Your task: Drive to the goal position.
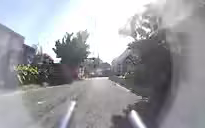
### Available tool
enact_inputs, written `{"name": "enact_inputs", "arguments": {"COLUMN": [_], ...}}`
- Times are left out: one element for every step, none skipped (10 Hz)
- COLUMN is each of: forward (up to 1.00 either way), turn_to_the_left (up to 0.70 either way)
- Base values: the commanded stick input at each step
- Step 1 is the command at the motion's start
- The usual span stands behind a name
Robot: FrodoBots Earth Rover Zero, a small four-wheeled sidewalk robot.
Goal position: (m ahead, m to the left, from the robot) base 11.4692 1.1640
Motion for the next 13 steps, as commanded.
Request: {"name": "enact_inputs", "arguments": {"forward": [0.85,0.85,0.85,0.85,0.85,0.85,0.85,0.85,0.85,0.85,0.85,0.85,0.85], "turn_to_the_left": [-0.05,-0.2,-0.27,-0.24,-0.04,0.13,0.04,0.0,0.06,0.11,0.03,0.0,0.0]}}
